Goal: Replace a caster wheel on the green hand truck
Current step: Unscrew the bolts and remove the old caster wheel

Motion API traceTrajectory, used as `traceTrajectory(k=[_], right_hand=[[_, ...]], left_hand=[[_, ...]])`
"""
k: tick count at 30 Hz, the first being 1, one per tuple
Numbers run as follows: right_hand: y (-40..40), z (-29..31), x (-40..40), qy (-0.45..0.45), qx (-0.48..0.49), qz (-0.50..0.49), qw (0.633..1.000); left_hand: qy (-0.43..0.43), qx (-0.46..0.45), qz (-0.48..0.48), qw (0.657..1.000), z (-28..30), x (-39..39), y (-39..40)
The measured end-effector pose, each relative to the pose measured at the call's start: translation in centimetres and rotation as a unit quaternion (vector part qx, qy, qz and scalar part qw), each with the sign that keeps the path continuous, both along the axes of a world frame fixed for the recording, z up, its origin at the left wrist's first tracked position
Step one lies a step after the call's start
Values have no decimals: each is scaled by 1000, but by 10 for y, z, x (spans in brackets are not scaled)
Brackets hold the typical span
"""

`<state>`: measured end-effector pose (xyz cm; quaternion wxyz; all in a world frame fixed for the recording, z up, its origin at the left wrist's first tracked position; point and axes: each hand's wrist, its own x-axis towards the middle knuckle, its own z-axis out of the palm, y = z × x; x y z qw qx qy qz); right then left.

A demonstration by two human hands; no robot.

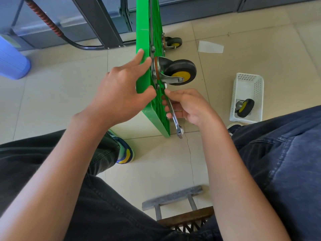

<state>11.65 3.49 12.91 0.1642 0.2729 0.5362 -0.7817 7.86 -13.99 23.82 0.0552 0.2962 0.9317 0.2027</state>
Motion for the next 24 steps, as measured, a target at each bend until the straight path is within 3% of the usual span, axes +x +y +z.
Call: traceTrajectory(k=[14,21,24], right_hand=[[-12,-1,-5,22,36,18,999],[-21,-21,-7,88,168,7,982],[-21,-40,-9,177,313,15,933]], left_hand=[[9,-4,-1,1000,-2,0,0],[10,-2,-2,1000,-2,0,-1],[8,-1,-4,1000,-3,0,-2]])
